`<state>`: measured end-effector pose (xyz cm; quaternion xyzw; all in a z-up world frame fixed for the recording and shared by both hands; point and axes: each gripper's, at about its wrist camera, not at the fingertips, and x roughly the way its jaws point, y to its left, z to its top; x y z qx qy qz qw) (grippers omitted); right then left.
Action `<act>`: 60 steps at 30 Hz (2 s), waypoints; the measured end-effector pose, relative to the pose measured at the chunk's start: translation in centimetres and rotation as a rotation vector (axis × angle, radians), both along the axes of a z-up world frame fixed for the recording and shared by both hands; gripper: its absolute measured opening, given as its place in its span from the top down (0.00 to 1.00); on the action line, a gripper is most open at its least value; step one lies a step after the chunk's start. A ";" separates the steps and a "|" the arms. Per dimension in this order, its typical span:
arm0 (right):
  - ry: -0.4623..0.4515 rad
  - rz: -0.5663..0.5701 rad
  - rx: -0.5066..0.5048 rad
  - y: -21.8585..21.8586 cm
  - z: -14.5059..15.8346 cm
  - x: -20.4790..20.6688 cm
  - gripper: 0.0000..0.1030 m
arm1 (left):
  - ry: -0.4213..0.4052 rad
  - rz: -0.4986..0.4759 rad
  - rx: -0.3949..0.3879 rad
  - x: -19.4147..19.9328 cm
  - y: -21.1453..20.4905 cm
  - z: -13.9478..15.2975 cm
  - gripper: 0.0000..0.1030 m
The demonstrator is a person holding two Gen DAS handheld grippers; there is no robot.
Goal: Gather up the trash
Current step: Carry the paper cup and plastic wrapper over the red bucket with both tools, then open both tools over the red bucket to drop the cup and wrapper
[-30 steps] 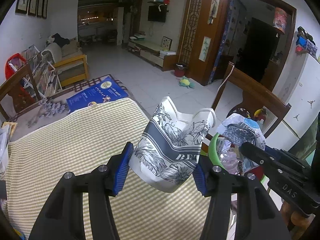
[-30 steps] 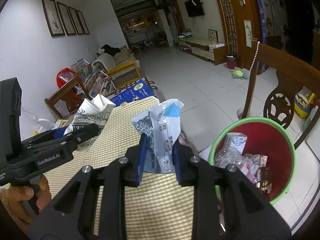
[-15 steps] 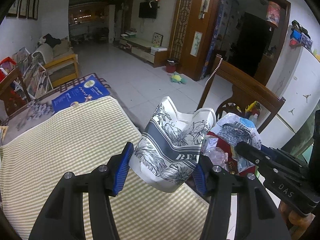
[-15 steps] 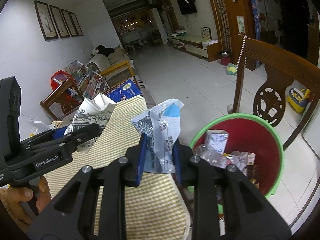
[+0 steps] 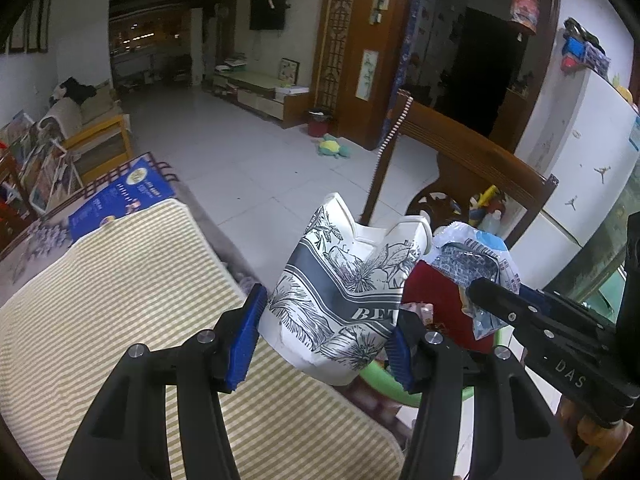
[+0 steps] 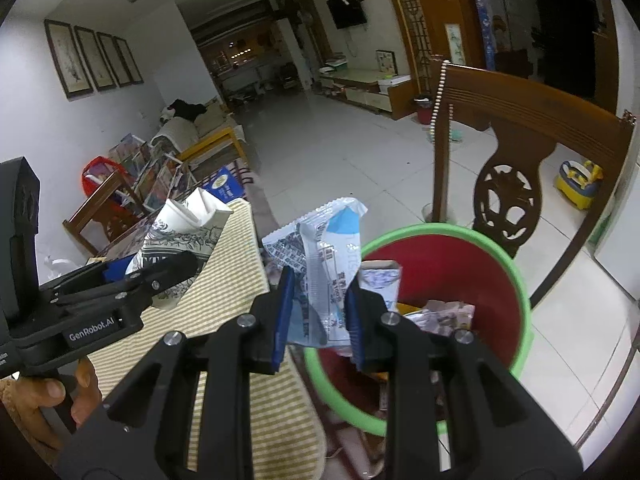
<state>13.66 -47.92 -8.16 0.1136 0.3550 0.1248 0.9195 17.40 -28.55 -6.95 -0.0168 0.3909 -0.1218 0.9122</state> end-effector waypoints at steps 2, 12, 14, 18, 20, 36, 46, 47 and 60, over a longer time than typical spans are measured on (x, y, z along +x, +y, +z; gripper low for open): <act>0.007 -0.019 -0.002 -0.9 -0.2 0.3 0.76 | 0.004 -0.017 0.000 0.4 -0.8 -0.2 0.49; 0.037 -0.098 0.014 -5.3 -1.3 1.2 0.76 | 0.047 -0.094 -0.005 2.5 -5.4 -1.4 0.49; 0.040 -0.114 0.018 -6.0 -1.4 1.2 0.76 | 0.058 -0.109 -0.007 3.0 -6.2 -1.8 0.49; 0.049 -0.139 0.025 -7.4 -1.7 1.5 0.76 | 0.077 -0.145 0.006 3.8 -8.2 -2.6 0.49; 0.055 -0.149 0.027 -8.0 -1.9 1.7 0.76 | 0.088 -0.158 0.010 4.2 -8.9 -3.0 0.49; 0.122 -0.168 0.042 -9.7 -3.9 2.9 0.76 | 0.219 -0.187 0.012 7.2 -11.6 -7.2 0.49; 0.148 -0.157 0.035 -9.2 -4.6 4.4 0.76 | 0.217 -0.181 0.004 8.6 -11.2 -7.0 0.35; 0.152 -0.157 0.034 -9.2 -4.7 4.5 0.76 | 0.214 -0.180 0.003 8.7 -11.0 -6.9 0.34; 0.185 -0.137 0.013 -6.2 -5.7 5.9 0.43 | 0.181 -0.083 0.002 8.8 -6.0 -5.9 0.11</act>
